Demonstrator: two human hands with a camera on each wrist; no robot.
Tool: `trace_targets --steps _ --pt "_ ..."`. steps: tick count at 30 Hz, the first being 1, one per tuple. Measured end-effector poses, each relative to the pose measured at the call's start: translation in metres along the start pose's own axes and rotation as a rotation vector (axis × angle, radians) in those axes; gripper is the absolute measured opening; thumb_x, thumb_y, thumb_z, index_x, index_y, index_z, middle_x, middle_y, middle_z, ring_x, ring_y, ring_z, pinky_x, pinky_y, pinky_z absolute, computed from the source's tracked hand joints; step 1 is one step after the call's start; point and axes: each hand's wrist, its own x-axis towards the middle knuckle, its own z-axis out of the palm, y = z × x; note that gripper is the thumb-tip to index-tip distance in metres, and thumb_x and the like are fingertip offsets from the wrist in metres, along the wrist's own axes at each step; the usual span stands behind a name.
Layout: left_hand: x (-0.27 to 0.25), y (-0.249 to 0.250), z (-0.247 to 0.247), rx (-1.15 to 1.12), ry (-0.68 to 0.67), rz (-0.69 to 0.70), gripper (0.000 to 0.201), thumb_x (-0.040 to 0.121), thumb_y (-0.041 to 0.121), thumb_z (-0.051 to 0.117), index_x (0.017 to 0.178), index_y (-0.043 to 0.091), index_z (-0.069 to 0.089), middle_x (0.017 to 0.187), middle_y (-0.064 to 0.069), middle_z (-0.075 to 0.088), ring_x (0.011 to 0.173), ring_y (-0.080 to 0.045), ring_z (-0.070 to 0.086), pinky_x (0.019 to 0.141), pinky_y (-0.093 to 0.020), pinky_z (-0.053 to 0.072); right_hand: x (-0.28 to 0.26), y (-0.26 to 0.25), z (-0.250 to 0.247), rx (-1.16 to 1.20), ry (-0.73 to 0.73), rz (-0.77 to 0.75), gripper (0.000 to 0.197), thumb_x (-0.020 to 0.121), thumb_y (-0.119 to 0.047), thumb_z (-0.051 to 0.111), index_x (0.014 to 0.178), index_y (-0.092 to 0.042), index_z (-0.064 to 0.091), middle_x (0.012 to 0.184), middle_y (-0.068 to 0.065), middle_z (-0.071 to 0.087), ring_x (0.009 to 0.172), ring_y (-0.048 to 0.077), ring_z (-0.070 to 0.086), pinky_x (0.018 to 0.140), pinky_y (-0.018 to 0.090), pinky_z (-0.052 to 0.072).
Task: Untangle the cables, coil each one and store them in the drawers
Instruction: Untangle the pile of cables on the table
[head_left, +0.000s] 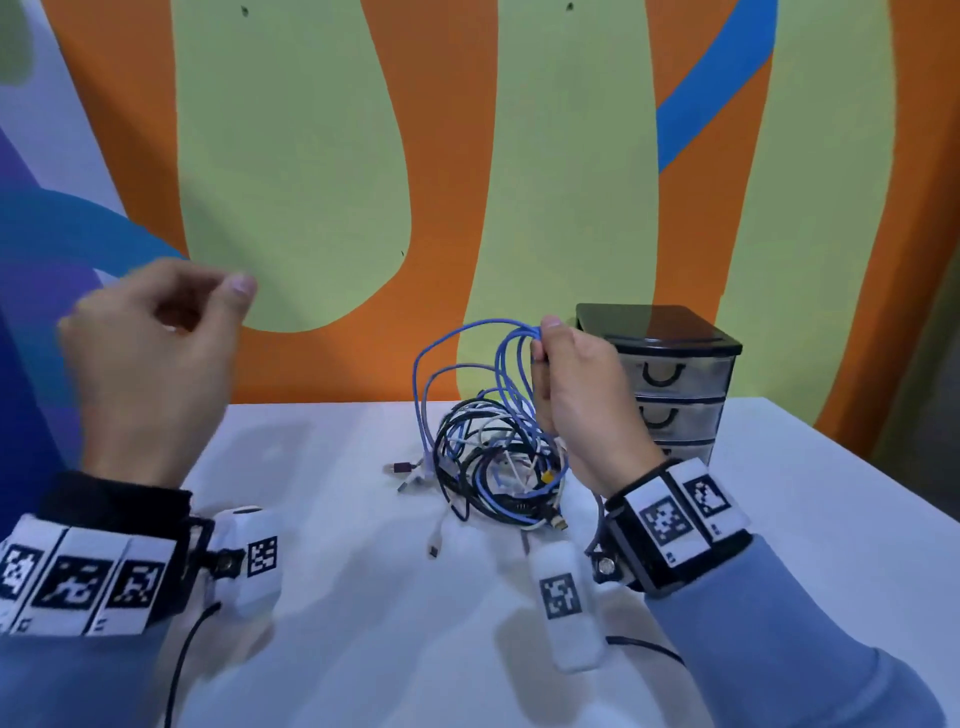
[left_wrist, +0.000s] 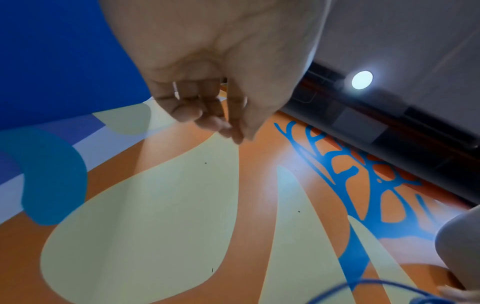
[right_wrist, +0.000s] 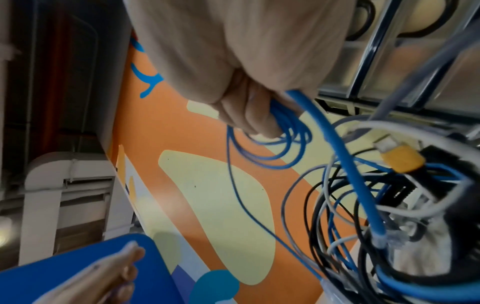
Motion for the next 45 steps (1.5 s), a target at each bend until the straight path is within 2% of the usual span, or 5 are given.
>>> trace_targets --steps 9,13,22,35,45 --pt "-0.042 0.032 0.042 0.136 -0.490 0.269 0.039 0.094 0.040 0.076 0.131 0.030 0.072 0.081 0.013 0.068 0.068 -0.006 0.062 0.072 -0.031 0.048 -0.012 -0.011 0.009 0.339 -0.305 0.231 0.038 0.114 -0.032 0.039 0.078 -0.020 0.045 0.053 -0.009 0.023 0.040 0.007 0.013 0.037 0.020 0.015" --pt "-0.045 0.026 0.046 0.083 -0.446 0.271 0.012 0.100 0.024 0.072 0.090 0.024 0.078 0.063 0.003 0.063 0.060 -0.011 0.059 0.068 -0.038 0.053 -0.025 -0.022 0.011 0.604 -0.618 0.340 0.036 0.111 -0.036 0.039 0.079 -0.020 0.045 0.056 -0.009 0.012 0.038 0.005 0.007 0.037 0.019 0.010" --pt "-0.055 0.048 0.048 -0.659 -0.809 -0.246 0.032 0.094 0.038 0.076 0.103 0.007 0.081 0.101 -0.013 0.082 0.098 -0.024 0.078 0.090 -0.030 0.060 -0.023 -0.010 0.025 0.551 -0.368 0.161 0.037 0.114 -0.034 0.036 0.080 -0.018 0.042 0.058 -0.003 0.029 0.041 0.007 0.023 0.041 0.020 0.017" --pt "-0.068 0.061 0.049 -0.591 -0.705 -0.056 0.079 0.083 -0.001 0.087 0.140 0.036 0.047 0.084 -0.009 0.075 0.081 -0.023 0.074 0.086 -0.034 0.062 -0.022 0.006 0.029 0.049 -0.156 -0.090 0.042 0.115 -0.034 0.035 0.080 -0.015 0.050 0.052 -0.002 0.055 0.058 0.016 0.052 0.070 0.032 0.044" --pt "-0.062 0.040 0.056 -0.206 -0.338 0.228 0.004 0.091 0.033 0.084 0.093 0.036 0.081 0.108 -0.004 0.052 0.090 -0.020 0.057 0.078 -0.031 0.049 -0.022 0.013 0.033 -0.054 -0.214 -0.069 0.045 0.113 -0.043 0.037 0.076 -0.024 0.055 0.064 -0.001 0.065 0.066 0.023 0.056 0.072 0.042 0.047"
